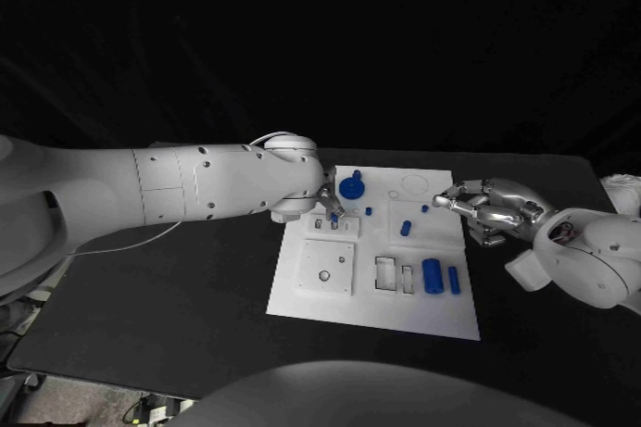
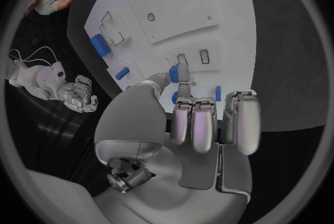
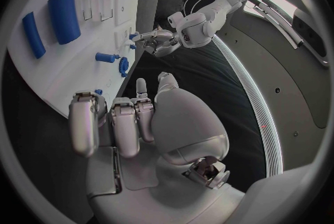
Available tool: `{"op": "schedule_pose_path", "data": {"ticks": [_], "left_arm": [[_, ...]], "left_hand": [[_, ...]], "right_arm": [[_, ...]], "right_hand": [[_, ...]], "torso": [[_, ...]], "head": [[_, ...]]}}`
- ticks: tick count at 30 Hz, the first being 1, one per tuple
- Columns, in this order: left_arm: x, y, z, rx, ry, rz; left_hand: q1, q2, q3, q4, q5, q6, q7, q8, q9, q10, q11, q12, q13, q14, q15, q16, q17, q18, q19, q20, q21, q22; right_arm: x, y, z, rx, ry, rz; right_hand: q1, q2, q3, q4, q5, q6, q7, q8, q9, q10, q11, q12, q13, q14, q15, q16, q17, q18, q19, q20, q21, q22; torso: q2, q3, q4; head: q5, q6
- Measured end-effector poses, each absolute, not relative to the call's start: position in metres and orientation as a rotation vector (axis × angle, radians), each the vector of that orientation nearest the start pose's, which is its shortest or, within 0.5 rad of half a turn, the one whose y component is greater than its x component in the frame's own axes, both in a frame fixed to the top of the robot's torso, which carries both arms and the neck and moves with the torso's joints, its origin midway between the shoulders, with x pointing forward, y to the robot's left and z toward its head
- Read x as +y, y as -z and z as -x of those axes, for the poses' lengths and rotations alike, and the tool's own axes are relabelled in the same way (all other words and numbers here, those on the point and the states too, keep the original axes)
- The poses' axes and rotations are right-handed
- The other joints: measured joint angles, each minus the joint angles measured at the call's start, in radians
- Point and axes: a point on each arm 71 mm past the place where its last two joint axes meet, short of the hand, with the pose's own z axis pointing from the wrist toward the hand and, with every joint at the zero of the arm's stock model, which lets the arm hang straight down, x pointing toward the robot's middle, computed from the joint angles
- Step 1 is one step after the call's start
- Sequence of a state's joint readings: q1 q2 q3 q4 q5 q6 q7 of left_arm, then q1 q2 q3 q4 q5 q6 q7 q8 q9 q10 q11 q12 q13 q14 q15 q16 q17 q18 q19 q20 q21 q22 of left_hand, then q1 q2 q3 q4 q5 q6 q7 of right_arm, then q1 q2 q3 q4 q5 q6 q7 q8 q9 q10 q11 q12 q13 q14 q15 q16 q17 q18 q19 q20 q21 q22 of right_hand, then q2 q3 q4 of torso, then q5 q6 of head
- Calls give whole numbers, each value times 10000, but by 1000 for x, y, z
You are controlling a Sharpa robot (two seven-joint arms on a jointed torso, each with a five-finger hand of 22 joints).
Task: Assemble the parts on the task board
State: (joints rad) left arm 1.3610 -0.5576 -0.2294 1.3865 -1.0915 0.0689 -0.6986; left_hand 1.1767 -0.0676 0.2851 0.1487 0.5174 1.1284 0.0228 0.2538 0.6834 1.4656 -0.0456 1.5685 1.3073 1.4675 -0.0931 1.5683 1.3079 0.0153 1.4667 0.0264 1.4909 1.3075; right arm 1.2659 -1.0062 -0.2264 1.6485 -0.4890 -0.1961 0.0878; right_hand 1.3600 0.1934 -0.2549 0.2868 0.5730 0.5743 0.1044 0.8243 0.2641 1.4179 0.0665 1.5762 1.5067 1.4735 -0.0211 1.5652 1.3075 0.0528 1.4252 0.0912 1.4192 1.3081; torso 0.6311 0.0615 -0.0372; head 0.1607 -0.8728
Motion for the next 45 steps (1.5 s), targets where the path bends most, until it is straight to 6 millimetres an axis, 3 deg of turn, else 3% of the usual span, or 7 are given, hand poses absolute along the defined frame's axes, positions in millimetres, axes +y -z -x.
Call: {"op": "schedule_pose_path", "data": {"ticks": [25, 45], "left_arm": [[137, 227, -496, 23060, 1746, 567], [135, 228, -496, 22961, 1862, 741]], "left_hand": [[-68, 17, 51, 55, -15, -12, 21, 0, 39, -3, 4, 0, 0, 0, 1, 0, -3, 0, 0, 0, 0, -1], [-68, 17, 65, 97, -45, -53, -16, -1, 62, -5, 7, 0, 0, 0, 1, 0, -5, 1, 0, 1, -59, -1]], "right_arm": [[-243, 222, -441, 19601, -11562, -7021], [-244, 225, -440, 19646, -11531, -7073]], "right_hand": [[12, 12, 0, 0, 0, 0, 0, 0, -1, 0, 0, -18, 0, 2, 2, 0, -2, 0, 0, 0, -40, -3], [12, 12, 0, 0, -1, 0, 0, 0, -2, 0, 0, 11, 0, -6, -5, 0, 6, 0, 1, 0, -39, -5]], "torso": [[-6, -18, 11], [-7, -8, 8]], "head": [[29, 0], [54, 0]]}}
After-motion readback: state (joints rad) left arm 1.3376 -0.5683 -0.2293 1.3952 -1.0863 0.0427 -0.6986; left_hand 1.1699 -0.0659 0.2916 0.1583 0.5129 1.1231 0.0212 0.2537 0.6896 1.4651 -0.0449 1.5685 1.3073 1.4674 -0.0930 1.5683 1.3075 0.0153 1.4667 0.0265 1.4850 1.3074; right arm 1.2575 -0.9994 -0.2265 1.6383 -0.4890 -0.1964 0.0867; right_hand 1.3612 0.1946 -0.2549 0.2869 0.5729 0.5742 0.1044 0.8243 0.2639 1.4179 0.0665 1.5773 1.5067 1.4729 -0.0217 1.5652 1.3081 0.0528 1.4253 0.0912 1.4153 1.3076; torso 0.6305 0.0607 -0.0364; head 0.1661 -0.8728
